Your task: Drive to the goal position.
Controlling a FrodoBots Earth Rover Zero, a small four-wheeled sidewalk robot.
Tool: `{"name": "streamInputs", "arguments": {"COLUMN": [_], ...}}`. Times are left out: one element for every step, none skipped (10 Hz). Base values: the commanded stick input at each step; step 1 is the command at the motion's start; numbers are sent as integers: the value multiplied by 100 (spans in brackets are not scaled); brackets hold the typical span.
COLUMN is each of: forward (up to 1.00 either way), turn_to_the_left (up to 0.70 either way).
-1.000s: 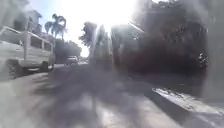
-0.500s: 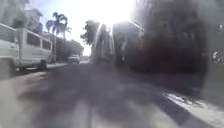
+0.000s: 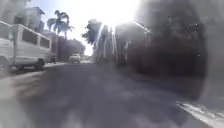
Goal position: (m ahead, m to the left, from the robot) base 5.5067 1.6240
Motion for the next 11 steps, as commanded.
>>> {"name": "streamInputs", "arguments": {"forward": [85, 85, 85, 85, 85, 85, 85, 85, 85, 85, 85], "turn_to_the_left": [0, 0, 0, 0, 0, 0, 0, 0, 0, 0, 0]}}
